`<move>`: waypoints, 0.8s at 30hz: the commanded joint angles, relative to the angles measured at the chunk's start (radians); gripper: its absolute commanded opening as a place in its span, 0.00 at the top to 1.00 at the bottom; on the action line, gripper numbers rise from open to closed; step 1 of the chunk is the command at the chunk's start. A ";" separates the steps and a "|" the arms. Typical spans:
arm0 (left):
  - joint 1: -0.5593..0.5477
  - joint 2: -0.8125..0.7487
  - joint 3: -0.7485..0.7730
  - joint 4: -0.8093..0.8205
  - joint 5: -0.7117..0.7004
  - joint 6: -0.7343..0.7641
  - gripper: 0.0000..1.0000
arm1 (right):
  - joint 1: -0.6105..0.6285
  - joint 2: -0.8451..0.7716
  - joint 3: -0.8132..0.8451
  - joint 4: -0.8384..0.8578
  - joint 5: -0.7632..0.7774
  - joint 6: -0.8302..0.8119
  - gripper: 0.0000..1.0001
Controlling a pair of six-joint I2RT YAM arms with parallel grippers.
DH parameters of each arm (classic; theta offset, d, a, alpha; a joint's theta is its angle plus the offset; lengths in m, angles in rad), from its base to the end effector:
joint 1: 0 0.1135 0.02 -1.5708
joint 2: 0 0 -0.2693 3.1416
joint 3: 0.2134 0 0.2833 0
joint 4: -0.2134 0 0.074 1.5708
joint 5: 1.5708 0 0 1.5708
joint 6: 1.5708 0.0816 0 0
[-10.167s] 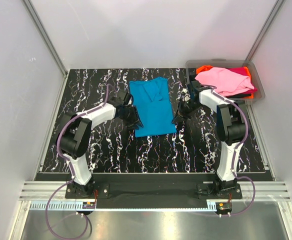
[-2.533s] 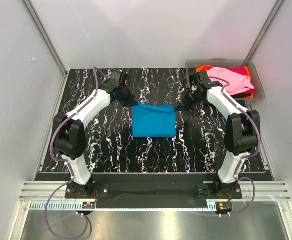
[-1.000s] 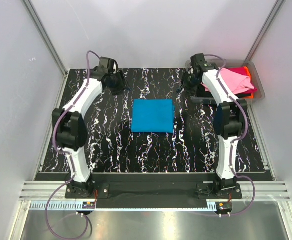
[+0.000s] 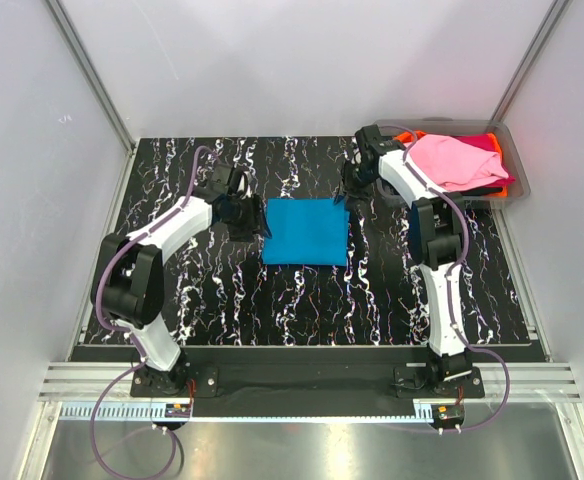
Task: Fold and stack the t-shirts
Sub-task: Fold the tshirt
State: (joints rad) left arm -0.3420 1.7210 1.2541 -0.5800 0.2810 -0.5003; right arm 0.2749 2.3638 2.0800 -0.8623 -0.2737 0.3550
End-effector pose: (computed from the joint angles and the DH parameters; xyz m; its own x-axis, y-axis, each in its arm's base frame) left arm 0.3794 -0.1591 0.1768 -0.9330 -0.1571 -0.3238 0.0061 0.8927 -0.4507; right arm 0.5304 0.1725 0.1435 -0.9504 0.0797 -0.3008 -0.0407 0.9265 0.3741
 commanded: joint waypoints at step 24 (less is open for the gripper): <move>0.117 -0.005 0.051 0.017 0.067 0.025 0.43 | 0.006 -0.060 0.081 -0.147 0.114 0.015 1.00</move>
State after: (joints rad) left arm -0.2268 1.7241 1.2846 -0.5816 0.3161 -0.4858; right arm 0.2760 2.3451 2.1784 -0.9932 -0.1997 0.3817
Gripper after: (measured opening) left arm 0.563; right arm 0.011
